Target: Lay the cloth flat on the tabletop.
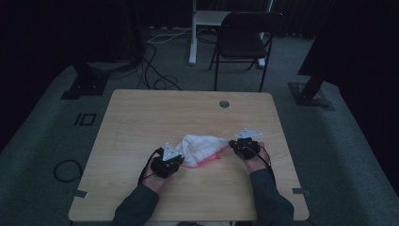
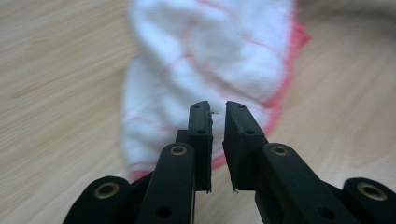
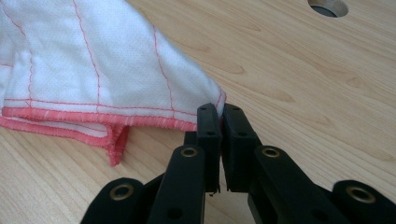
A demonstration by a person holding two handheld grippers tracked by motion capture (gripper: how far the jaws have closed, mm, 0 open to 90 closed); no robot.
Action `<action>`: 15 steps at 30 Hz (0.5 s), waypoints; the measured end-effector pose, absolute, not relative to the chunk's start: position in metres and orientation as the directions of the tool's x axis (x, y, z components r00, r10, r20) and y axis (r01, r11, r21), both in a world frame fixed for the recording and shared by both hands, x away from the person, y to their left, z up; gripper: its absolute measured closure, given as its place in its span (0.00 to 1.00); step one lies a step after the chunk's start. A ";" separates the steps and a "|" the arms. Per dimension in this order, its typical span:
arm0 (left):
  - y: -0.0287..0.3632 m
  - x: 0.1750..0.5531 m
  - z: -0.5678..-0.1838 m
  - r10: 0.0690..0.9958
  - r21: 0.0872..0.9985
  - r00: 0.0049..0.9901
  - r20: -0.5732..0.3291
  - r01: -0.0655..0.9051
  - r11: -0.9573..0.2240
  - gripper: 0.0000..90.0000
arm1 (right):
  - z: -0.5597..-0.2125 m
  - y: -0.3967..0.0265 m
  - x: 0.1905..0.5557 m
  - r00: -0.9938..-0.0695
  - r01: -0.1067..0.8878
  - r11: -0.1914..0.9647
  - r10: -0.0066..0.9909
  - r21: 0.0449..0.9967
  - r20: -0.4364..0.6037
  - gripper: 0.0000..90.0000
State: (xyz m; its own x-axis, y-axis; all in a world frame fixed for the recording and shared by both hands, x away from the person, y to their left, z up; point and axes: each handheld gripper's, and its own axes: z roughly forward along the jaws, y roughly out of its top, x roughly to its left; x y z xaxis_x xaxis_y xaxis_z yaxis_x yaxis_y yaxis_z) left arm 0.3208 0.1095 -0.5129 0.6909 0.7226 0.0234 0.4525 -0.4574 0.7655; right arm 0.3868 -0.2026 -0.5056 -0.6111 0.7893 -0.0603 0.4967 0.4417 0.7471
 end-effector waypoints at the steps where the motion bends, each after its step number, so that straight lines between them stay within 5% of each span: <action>1: 0.110 0.321 -0.513 0.723 0.766 0.691 0.023 0.452 -0.457 0.91 | -0.506 -0.203 0.387 -0.611 0.497 0.442 0.789 0.747 -0.060 0.97; 15: 0.069 0.327 -0.539 0.676 0.714 0.737 0.025 0.460 -0.528 0.91 | -0.506 -0.201 0.388 -0.609 0.501 0.438 0.791 0.747 -0.055 0.97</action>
State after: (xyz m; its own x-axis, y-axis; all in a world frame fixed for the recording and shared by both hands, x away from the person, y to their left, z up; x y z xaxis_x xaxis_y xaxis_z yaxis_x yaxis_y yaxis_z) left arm 0.3271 0.0689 -0.5394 0.7368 0.6757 0.0252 0.4600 -0.5282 0.7137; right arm 0.3884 -0.2014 -0.5064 -0.6089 0.7913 -0.0553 0.5009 0.4376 0.7467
